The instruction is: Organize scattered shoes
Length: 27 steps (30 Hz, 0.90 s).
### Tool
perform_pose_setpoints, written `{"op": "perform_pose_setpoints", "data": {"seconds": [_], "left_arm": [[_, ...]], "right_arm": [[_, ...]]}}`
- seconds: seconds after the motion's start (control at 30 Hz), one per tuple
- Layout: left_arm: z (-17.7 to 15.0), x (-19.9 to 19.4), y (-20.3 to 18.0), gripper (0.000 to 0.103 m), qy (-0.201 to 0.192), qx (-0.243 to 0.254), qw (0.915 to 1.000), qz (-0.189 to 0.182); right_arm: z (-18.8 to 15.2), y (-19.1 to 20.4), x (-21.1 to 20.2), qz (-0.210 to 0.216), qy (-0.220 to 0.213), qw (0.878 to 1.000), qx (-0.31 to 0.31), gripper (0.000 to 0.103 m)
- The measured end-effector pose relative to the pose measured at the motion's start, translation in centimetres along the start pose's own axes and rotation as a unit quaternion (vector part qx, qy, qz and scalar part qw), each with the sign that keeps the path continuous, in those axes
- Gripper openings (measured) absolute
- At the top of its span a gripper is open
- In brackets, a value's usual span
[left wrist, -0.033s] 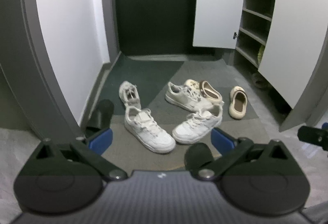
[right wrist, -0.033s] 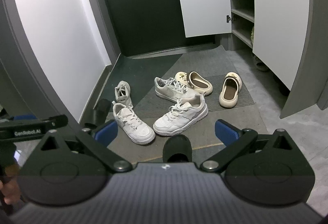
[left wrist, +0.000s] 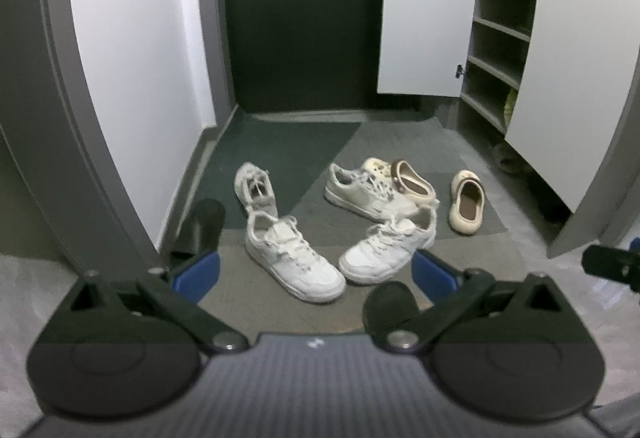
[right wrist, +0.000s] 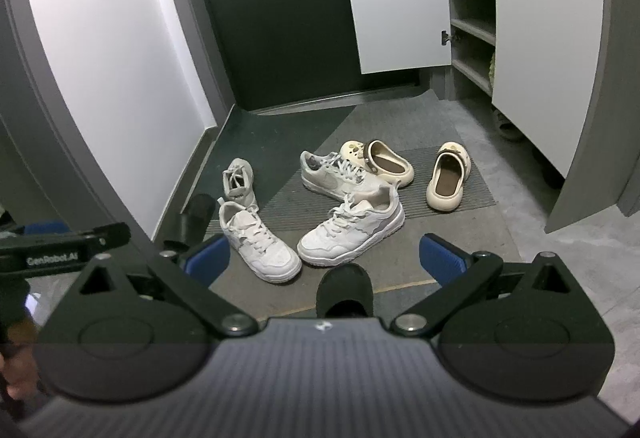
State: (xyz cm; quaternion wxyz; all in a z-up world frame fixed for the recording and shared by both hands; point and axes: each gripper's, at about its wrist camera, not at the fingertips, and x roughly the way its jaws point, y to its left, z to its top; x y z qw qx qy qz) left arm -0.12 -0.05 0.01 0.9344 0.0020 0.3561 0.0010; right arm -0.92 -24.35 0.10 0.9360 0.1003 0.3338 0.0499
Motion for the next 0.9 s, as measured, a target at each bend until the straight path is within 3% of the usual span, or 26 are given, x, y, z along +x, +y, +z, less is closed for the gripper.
{"op": "perform_pose_setpoints", "data": {"seconds": [0.3, 0.47, 0.9], "left_arm": [[-0.5, -0.7, -0.4, 0.103, -0.016, 0.022, 0.9993, 0.024], [-0.9, -1.0, -0.6, 0.103, -0.025, 0.034, 0.9984, 0.037], [-2.2, -0.9, 0.0, 0.103, -0.014, 0.05, 0.9976, 0.046]], "right_arm": [[-0.7, -0.2, -0.9, 0.016, -0.001, 1.0, 0.015, 0.103], [-0.8, 1.3, -1.1, -0.005, -0.006, 1.0, -0.003, 0.103], [-1.0, -0.3, -1.1, 0.002, -0.017, 1.0, 0.011, 0.103]]}}
